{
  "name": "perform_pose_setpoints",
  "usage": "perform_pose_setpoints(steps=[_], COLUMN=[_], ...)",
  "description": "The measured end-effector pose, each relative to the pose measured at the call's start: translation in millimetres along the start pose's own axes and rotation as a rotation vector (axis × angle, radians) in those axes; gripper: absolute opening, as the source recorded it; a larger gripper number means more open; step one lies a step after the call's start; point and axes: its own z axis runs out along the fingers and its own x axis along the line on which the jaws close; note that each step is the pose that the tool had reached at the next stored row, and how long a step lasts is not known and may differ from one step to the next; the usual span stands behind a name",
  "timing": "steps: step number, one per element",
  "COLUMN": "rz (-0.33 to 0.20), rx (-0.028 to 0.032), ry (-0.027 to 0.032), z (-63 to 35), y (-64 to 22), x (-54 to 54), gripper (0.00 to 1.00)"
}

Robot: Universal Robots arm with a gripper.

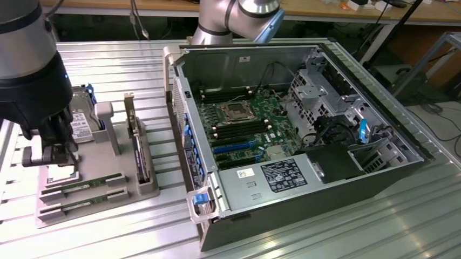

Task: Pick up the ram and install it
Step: 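Pick up the ram and move it above insertion slot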

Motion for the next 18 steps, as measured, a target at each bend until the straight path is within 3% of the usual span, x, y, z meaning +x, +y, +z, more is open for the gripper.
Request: perform_pose_setpoints(steps=[5, 6, 18], rz=[0.000, 0.000, -0.042], rx=[0.0000, 0.0001, -0.0012], ry=[0.0000, -0.0001, 0.0018], z=[11.9, 13.8, 36.4], y=[-0.6, -0.7, -1.9], x=[3.5, 4.0, 11.7], gripper=[0.31, 0.38, 0.38])
